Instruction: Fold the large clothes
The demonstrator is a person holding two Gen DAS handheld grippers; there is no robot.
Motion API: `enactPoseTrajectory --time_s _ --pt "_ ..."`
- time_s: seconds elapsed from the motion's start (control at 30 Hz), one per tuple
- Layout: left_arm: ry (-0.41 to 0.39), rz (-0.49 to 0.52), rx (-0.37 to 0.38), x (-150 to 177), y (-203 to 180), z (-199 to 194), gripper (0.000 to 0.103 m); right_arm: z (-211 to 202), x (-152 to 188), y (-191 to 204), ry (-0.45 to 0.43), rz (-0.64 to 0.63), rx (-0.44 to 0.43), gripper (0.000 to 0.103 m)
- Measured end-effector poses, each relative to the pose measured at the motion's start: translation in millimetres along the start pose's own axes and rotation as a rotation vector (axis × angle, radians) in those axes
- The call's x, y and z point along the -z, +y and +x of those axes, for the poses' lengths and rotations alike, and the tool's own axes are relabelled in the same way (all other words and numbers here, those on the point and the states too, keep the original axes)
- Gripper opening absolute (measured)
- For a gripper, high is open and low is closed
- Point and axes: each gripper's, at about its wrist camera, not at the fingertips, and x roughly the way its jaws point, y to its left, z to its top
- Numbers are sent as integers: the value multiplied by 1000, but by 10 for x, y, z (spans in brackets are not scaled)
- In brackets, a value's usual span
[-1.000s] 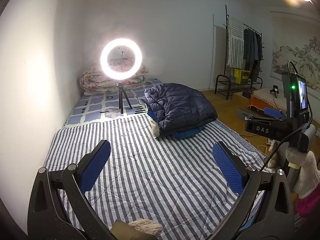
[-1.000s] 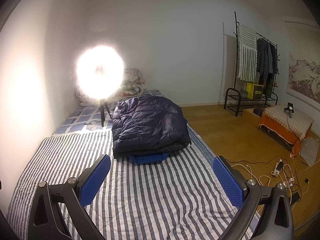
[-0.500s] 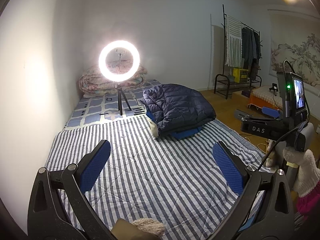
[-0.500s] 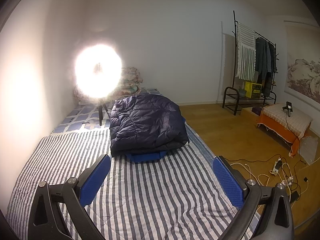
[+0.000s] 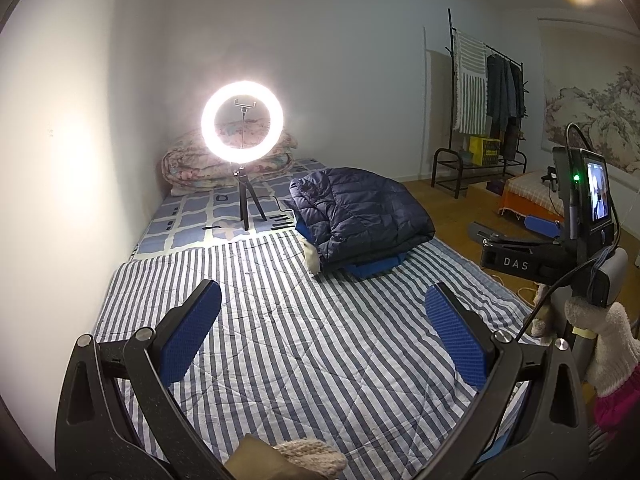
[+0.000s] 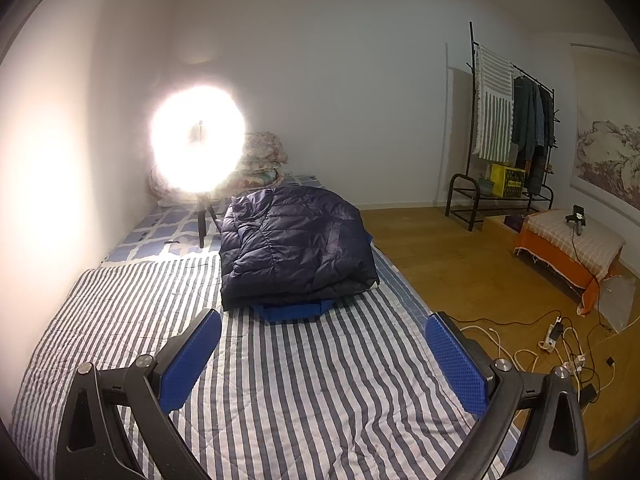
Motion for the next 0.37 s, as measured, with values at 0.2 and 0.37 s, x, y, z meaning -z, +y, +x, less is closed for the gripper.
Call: enactPoseTrajectory --time_s 0.2,0.37 --pt "-1 1 0 -1 7 -5 103 3 0 1 1 -2 -2 103" --pt "-6 0 -11 -18 14 -3 103 5 23 11 4 -8 -2 103"
